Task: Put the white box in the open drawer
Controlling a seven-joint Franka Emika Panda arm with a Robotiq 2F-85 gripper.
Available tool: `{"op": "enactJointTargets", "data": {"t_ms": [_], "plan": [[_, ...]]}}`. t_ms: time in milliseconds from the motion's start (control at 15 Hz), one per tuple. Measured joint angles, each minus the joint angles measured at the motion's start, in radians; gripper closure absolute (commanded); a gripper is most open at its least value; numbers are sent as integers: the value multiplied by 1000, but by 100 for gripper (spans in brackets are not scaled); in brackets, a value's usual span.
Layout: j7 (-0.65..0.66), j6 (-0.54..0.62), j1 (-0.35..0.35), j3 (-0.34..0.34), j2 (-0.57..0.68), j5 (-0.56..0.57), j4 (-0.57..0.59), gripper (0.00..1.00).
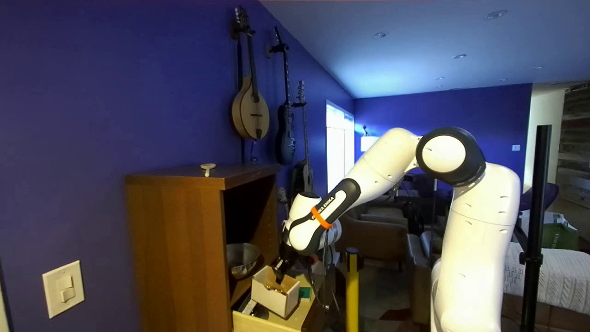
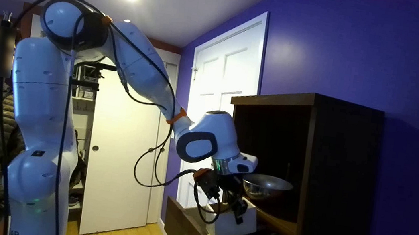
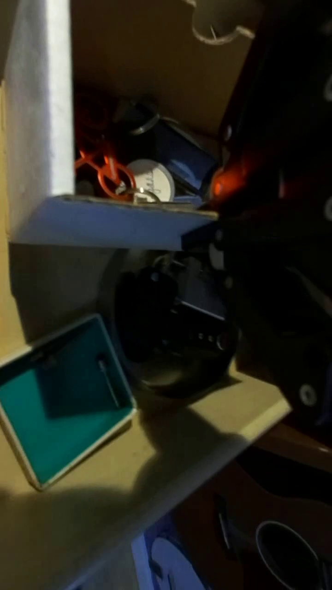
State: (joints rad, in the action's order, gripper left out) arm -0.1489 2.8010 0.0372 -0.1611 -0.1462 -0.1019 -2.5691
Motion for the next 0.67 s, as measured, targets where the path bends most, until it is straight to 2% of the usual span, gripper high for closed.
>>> {"op": "enactJointTargets", "data": {"t_ms": [333,667], "plan": [[17,-25,56,28,-30,194,22,99],[15,-195,48,77,-46,251,25,99]]}}
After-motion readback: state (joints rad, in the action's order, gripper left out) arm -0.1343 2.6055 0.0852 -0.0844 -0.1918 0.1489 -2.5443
